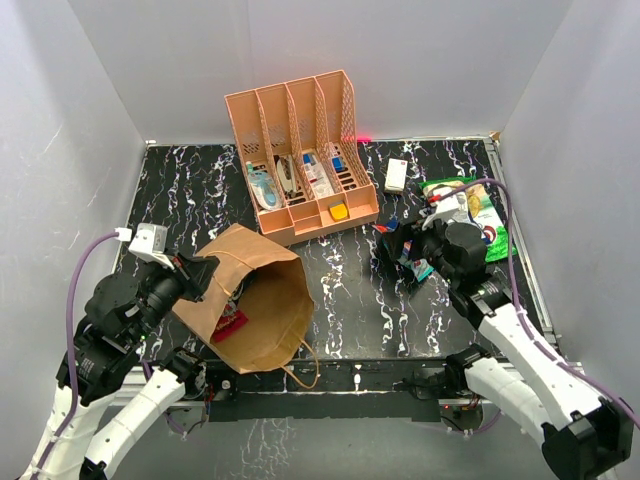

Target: Take the snacks out of the paper bag

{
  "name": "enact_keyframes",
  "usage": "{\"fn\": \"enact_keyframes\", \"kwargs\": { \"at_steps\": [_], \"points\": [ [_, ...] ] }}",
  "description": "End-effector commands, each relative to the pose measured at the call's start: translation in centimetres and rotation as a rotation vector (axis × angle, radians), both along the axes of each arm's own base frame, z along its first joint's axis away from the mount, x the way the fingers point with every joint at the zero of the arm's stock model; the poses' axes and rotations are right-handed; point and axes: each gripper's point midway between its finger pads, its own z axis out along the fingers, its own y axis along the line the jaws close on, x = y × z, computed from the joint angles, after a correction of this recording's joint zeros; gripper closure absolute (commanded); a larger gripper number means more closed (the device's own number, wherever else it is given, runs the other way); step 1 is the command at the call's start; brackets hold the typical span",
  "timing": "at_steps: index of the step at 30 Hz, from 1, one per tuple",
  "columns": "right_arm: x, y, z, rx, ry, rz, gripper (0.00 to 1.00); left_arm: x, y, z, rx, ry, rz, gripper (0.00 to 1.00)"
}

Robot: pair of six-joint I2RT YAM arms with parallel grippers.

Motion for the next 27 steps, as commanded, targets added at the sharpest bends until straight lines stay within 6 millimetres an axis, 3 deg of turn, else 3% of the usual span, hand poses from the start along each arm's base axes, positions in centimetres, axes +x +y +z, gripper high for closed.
{"fn": "enact_keyframes", "kwargs": {
  "at_steps": [1,5,9,14,18,22,27],
  "points": [
    [-3.6,5.1,1.9,0.100,-0.094,0.352,0.25,0.0,-0.4,0.6,-0.018,-0.024,-0.020,1.00],
    [-7.2,8.7,3.7,0.173,-0.170,0.616,0.24,-0.1,-0.4,0.5,-0.012,-0.021,-0.020,1.00],
    [-10.0,12.0,5.4,0.150,-0.303,0.750,0.23,-0.1,-0.2,0.4,-0.011,-0.020,-0.014,1.00],
    [-13.1,17.2,5.9,0.066,-0.422,0.864,0.23,-0.1,-0.1,0.4,-0.012,-0.015,-0.009,1.00],
    [-16.0,22.5,5.8,0.012,-0.504,0.978,0.23,-0.1,-0.2,0.3,-0.014,-0.012,-0.009,1.00],
    [-16.6,28.0,3.2,-0.159,-0.569,1.016,0.23,-0.2,-0.2,0.5,-0.018,-0.014,-0.010,1.00],
    [-12.4,31.2,3.2,-0.215,-0.656,0.782,0.20,-0.4,0.0,0.6,-0.020,-0.020,-0.008,1.00]
  ]
}}
